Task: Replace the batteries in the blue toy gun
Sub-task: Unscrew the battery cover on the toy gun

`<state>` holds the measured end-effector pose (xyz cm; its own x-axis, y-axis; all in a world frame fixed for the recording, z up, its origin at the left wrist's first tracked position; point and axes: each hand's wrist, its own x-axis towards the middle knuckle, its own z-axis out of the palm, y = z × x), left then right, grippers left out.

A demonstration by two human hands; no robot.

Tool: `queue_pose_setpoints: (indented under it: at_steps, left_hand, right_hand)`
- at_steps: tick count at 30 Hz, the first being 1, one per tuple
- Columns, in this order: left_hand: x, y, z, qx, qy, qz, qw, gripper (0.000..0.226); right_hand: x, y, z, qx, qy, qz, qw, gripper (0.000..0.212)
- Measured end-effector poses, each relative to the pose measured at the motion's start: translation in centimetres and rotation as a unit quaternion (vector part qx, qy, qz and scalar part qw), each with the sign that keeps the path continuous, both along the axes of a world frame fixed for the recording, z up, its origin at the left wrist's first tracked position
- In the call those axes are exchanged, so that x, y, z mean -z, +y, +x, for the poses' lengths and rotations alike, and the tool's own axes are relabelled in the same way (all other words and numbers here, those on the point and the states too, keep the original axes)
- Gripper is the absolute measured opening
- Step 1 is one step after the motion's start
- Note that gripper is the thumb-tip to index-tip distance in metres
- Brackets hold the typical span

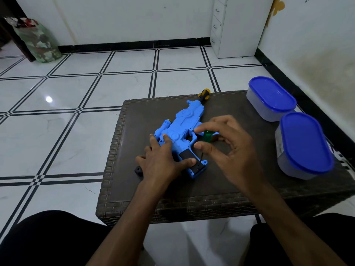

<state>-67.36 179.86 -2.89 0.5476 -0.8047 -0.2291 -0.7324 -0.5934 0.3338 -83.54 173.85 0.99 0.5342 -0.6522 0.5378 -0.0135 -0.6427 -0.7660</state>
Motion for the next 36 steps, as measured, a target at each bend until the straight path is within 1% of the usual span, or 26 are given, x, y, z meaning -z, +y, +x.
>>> queue_pose_setpoints:
  at_steps: [2, 4, 6, 7, 10, 14, 16, 18, 20, 24, 25, 29, 32, 34, 36]
  left_hand:
    - [0.02, -0.02, 0.0, 0.0, -0.002, 0.001, 1.0, 0.111]
    - [0.03, -0.05, -0.01, -0.001, -0.002, 0.0, 1.0, 0.11]
    - [0.02, -0.07, -0.01, -0.002, -0.001, 0.0, 1.0, 0.11]
    - [0.01, -0.06, -0.03, -0.003, -0.001, 0.001, 1.0, 0.11]
    - [0.01, -0.05, -0.07, -0.002, 0.002, 0.002, 1.0, 0.11]
    - [0.01, -0.05, -0.01, -0.001, -0.001, 0.004, 1.0, 0.11]
    - [-0.03, -0.03, -0.02, 0.0, 0.001, 0.003, 1.0, 0.11]
    - [-0.06, -0.04, -0.04, 0.0, 0.002, 0.002, 1.0, 0.11]
    - [-0.04, -0.07, -0.06, -0.001, 0.0, 0.0, 1.0, 0.11]
    - [-0.02, -0.06, -0.04, -0.001, -0.001, 0.002, 1.0, 0.111]
    - [-0.03, -0.04, -0.03, 0.0, 0.0, 0.002, 1.0, 0.111]
    - [-0.1, -0.09, -0.04, 0.001, 0.004, 0.001, 1.0, 0.111]
    - [-0.28, -0.12, -0.09, 0.0, 0.006, 0.006, 1.0, 0.111]
    - [-0.33, -0.08, -0.13, 0.0, 0.005, 0.005, 1.0, 0.112]
    - [-0.35, -0.03, -0.17, -0.001, 0.005, 0.002, 1.0, 0.111]
  right_hand:
    - [0.04, 0.01, 0.02, 0.005, -0.004, 0.005, 1.0, 0.029]
    - [-0.03, 0.14, -0.05, 0.002, -0.021, 0.049, 0.999, 0.037]
    - [-0.07, 0.2, -0.22, -0.01, -0.037, 0.087, 0.995, 0.036]
    - [-0.02, 0.2, -0.27, -0.013, -0.033, 0.089, 0.995, 0.033]
    - [0.03, 0.17, -0.25, -0.018, -0.01, 0.052, 0.998, 0.023]
    - [0.04, -0.04, -0.05, -0.003, -0.015, 0.012, 1.0, 0.021]
    - [0.05, -0.1, -0.11, -0.004, -0.019, 0.02, 1.0, 0.024]
    - [0.02, -0.01, -0.21, -0.007, -0.026, 0.059, 0.998, 0.031]
    - [0.06, 0.06, -0.4, -0.015, -0.029, 0.084, 0.996, 0.032]
    - [-0.09, 0.03, -0.45, -0.022, -0.009, 0.038, 0.999, 0.02]
    - [-0.16, 0.0, -0.4, -0.018, -0.002, 0.026, 0.999, 0.019]
    - [-0.16, -0.06, -0.31, -0.004, -0.008, 0.018, 1.0, 0.026]
    - [-0.16, 0.1, -0.44, -0.005, -0.021, 0.062, 0.998, 0.041]
    - [-0.12, 0.19, -0.52, -0.012, -0.02, 0.064, 0.998, 0.039]
    - [0.01, 0.1, -0.53, -0.011, -0.007, 0.023, 1.0, 0.031]
